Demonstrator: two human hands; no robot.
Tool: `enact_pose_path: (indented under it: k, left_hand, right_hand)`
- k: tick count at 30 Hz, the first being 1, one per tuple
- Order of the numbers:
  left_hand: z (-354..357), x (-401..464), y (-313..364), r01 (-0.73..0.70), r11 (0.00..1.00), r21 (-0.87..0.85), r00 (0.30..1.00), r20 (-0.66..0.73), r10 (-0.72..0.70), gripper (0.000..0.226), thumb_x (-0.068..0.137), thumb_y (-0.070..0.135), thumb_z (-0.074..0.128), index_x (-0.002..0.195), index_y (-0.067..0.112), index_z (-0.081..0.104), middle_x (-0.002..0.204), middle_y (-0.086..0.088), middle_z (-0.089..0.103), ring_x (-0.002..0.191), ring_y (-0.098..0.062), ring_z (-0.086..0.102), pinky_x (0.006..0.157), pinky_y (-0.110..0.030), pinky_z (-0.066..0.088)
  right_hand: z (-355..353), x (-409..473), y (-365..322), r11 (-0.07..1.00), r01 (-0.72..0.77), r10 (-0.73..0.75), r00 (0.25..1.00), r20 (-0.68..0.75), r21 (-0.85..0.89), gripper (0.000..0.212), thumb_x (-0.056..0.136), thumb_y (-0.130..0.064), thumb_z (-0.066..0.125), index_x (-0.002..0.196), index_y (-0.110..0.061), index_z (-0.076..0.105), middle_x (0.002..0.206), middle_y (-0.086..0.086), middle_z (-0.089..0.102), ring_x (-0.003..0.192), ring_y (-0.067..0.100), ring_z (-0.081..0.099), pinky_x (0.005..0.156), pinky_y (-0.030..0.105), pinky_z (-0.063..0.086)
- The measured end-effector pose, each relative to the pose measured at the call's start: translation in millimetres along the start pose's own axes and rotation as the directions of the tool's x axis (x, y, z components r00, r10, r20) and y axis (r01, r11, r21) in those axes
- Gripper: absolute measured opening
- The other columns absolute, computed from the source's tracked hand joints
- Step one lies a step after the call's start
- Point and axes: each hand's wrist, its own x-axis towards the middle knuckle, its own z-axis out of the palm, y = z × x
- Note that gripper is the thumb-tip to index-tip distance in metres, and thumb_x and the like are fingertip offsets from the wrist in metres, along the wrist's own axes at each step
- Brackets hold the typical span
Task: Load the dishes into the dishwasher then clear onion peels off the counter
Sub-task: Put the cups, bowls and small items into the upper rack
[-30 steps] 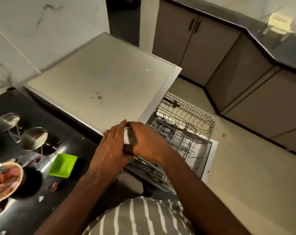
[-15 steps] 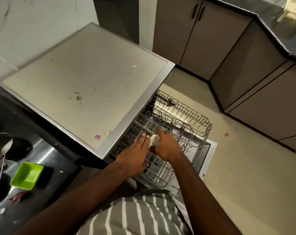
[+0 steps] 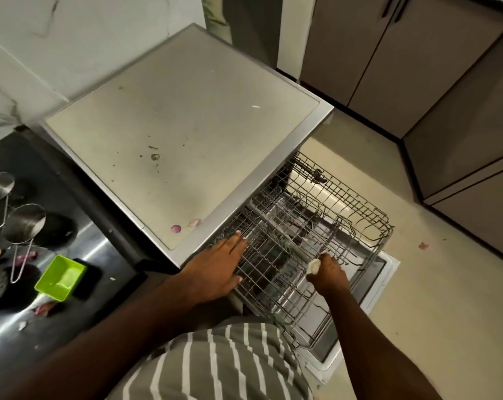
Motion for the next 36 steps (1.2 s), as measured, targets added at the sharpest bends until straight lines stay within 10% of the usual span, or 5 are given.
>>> enact_pose_path:
  k: [36]
  left_hand:
    - [-6.1,-8.6,-14.6,0.052,0.984,-0.17,0.993,-0.097,-0.069,0.082,0.104,0.044,0.052,0.165,0.023,0.001,0.173,0.001,-0.005,0.159,-0.018,0.002,0.13,-0.041,0.012]
  right_hand:
    - [66.4,61.5,21.2,0.943,0.094,-0.055,0.99,0.131,-0.318,0.052,0.1,-0.023,0.061,0.148,-0.021,0.04,0.136,0.01,0.057,0.114,0.023,0.063,0.094,0.042,0.06]
